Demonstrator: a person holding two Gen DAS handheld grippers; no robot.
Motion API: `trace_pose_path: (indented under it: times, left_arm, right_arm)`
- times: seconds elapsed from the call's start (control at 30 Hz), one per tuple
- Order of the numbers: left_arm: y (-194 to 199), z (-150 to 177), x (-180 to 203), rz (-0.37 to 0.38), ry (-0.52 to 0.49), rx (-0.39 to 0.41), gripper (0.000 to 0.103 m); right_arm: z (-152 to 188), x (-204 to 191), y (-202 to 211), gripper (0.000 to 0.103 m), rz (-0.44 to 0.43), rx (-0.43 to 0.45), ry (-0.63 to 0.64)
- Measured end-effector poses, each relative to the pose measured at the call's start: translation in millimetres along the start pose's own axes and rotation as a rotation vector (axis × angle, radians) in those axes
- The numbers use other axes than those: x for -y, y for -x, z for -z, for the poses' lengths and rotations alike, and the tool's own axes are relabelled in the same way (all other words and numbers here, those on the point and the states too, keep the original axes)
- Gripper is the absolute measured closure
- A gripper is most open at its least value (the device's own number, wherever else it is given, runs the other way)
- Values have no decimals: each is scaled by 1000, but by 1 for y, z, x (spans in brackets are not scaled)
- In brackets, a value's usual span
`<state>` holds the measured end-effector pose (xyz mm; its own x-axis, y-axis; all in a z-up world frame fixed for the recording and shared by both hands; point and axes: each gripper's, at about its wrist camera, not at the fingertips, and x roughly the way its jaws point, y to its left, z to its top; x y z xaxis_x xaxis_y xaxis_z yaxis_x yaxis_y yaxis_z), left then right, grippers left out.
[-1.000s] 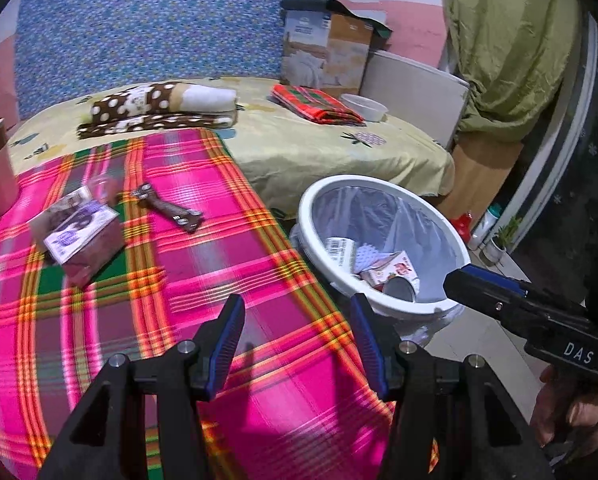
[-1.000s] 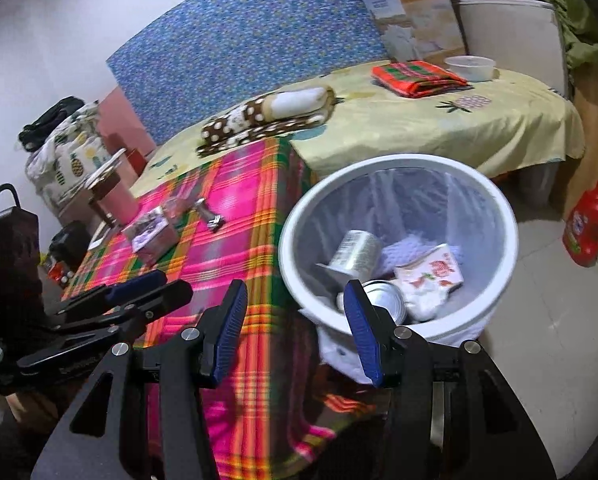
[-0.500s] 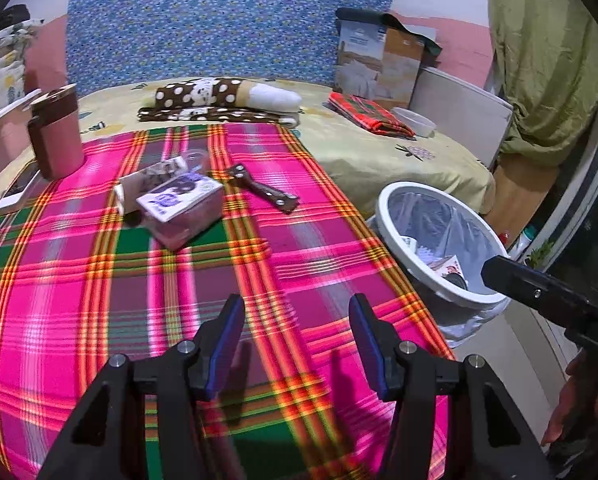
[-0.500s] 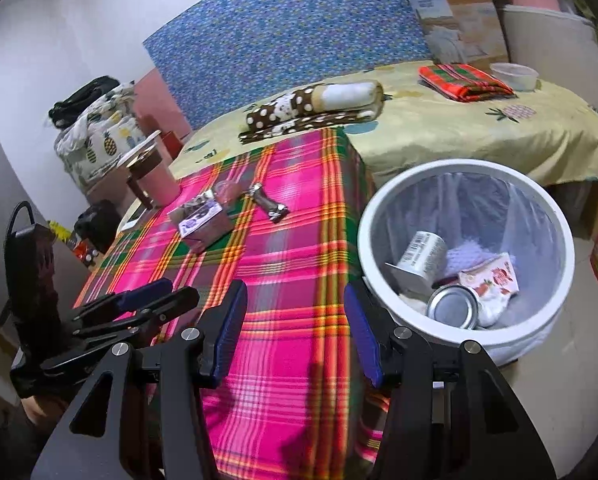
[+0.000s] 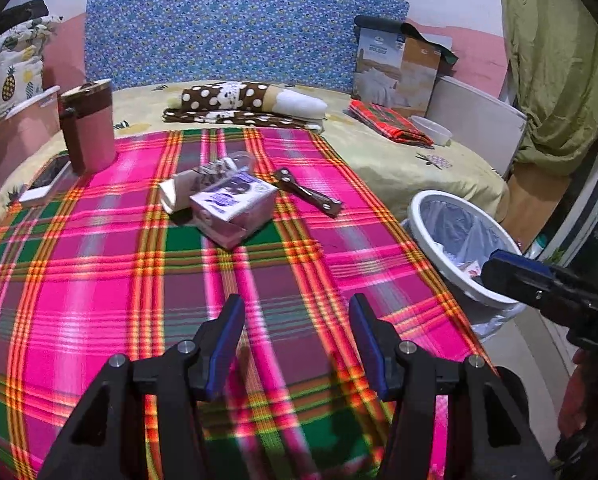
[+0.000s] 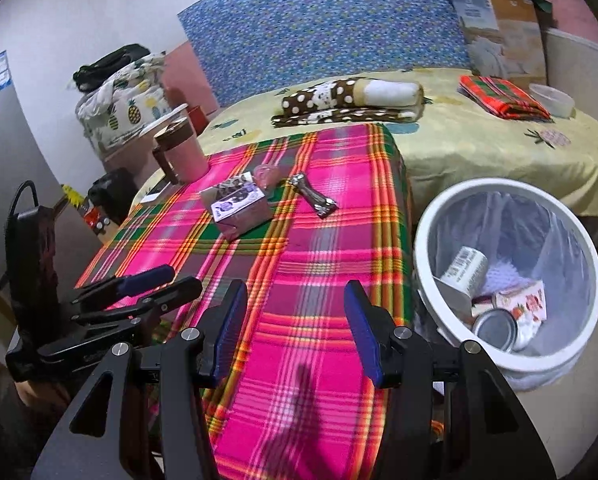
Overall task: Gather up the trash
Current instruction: 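Move both tools back toward the tissue box and chocolate wrapper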
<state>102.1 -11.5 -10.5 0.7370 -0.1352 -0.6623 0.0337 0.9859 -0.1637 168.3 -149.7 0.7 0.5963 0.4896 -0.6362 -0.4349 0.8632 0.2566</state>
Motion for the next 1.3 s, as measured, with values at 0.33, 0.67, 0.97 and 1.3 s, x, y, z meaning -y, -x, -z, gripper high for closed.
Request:
trace_pose_path:
  times: [0.33,0.67,0.97,1.3]
  left_arm:
    - [-8,-17,-24,-24,-11,4,47]
    - [-28,-42,-38,-39,-47,5,47]
    - [-59,-66,-41,-16,-120,-16,43]
    - [-91,-78,-46,6,-171,-57,37]
  right_arm:
    - [-15,-8,-22,51,-2,-29,40]
    - [-34,-4,-46,51,9,-60,69]
    - [-48,11,-75,51,38,-101,76]
    - [-56,19,-108,51,52,-166,90]
